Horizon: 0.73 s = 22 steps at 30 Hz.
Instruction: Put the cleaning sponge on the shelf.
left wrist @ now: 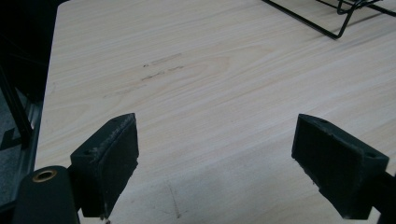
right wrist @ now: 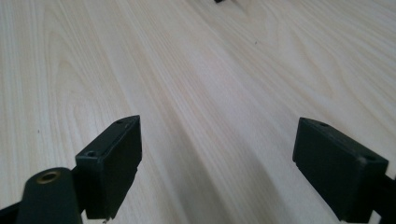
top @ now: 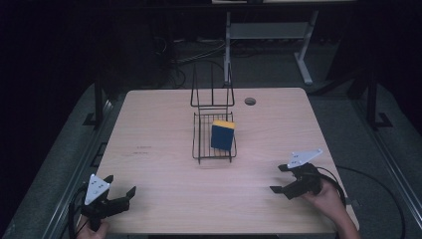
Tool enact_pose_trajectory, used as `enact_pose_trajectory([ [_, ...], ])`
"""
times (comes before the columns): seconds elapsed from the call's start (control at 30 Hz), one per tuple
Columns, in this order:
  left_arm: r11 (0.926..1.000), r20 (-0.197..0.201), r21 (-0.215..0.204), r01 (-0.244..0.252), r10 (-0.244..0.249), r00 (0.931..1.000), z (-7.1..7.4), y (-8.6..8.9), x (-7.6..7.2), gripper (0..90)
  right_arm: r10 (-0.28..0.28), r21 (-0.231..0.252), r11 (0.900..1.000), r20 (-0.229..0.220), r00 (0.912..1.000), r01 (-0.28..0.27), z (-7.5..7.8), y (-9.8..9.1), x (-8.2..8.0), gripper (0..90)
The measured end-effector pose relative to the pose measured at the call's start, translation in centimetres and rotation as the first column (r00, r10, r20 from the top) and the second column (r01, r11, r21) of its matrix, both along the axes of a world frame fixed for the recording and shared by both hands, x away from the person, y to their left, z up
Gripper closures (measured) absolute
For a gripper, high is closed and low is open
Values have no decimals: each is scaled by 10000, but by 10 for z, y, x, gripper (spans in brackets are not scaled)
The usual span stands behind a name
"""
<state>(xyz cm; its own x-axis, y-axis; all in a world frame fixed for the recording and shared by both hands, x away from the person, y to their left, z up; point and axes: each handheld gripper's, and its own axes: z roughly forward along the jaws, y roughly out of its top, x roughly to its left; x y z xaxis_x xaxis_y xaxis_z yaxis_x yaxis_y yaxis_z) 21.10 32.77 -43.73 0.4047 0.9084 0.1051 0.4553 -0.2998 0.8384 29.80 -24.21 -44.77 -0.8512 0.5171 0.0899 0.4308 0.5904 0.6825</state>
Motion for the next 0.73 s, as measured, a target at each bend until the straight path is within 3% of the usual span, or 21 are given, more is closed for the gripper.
enact_pose_trajectory([
  [0.5,10000,31,27,0,-1,10000,0,-2,0,141,-239,456,9987,363,9991,223,-6,-10,-29,154],
  [0.73,10000,129,45,-66,65,9999,1,-2,0,141,-715,709,9953,864,9937,654,-8,-13,-45,155],
])
